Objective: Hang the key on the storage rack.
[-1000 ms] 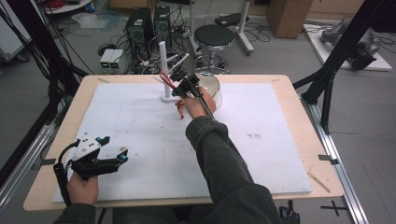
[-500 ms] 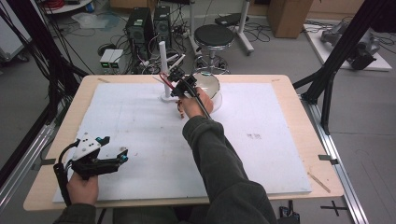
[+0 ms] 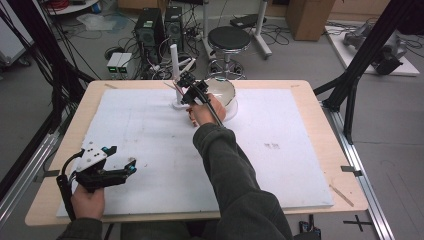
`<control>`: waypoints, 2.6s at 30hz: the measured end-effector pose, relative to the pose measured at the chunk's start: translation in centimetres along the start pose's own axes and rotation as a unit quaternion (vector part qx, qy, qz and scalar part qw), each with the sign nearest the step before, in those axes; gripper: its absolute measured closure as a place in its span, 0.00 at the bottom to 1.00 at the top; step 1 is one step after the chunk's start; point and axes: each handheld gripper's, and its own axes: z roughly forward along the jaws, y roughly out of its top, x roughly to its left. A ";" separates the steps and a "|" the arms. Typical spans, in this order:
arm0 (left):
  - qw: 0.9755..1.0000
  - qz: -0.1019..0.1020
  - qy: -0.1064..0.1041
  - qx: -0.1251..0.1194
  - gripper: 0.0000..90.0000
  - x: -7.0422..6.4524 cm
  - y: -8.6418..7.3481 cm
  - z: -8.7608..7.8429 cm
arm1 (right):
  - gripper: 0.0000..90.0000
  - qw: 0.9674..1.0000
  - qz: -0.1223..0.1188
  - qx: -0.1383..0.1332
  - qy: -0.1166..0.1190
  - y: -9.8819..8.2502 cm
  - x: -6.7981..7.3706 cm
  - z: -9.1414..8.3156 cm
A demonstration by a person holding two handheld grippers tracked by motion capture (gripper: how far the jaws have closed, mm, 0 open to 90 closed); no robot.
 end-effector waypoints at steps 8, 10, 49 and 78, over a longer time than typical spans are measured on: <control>1.000 0.001 0.002 0.002 0.22 0.0 0.0 0.0 | 0.75 0.999 0.019 -0.036 0.035 -0.4 -0.7 -1.3; 1.000 0.003 0.002 0.003 0.22 0.0 0.0 0.0 | 0.74 0.998 0.020 -0.043 0.043 -0.5 -0.9 -1.6; 1.000 0.000 0.007 0.005 0.22 0.0 -0.2 -0.2 | 0.49 0.967 0.072 -0.184 0.160 -7.9 -4.7 -6.6; 1.000 0.000 0.009 0.007 0.22 -0.2 -0.3 -0.4 | 0.26 0.957 0.099 -0.214 0.169 -13.3 -6.5 -9.5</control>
